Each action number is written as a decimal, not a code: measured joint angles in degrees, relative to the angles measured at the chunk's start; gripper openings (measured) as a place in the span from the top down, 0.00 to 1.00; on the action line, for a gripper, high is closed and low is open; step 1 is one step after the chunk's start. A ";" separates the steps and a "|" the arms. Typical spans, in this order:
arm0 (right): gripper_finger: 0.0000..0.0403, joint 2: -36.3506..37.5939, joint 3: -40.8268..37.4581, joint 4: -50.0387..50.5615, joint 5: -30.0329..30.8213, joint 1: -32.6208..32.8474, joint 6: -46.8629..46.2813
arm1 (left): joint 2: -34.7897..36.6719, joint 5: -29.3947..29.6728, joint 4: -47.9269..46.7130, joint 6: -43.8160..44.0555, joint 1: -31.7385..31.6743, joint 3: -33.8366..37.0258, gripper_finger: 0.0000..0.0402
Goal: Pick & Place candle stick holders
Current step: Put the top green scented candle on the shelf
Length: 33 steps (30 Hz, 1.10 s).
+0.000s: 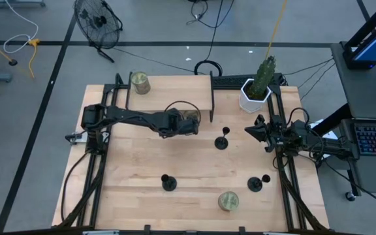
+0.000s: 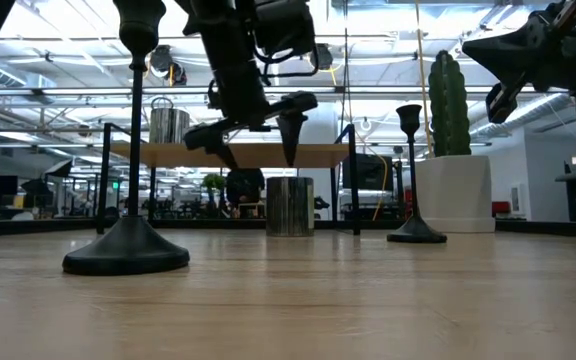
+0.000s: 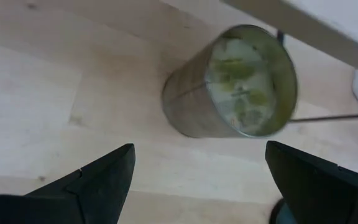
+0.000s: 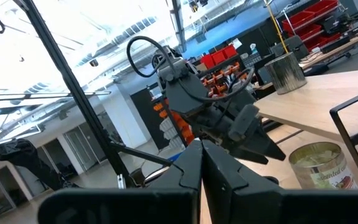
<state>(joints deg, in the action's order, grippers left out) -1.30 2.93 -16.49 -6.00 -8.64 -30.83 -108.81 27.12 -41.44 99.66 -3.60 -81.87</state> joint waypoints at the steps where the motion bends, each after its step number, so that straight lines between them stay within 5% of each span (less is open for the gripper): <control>1: 1.00 0.01 0.01 -0.01 0.00 0.00 0.00 | 0.00 -0.08 -0.43 0.64 -0.14 0.00 0.09; 33: 1.00 0.02 -0.01 0.02 0.00 0.00 0.00 | -0.83 -0.29 -2.48 2.82 -2.81 0.00 0.09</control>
<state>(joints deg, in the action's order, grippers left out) -1.28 2.92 -16.47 -6.00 -8.64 -30.82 -109.65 26.83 -43.92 102.48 -6.42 -81.87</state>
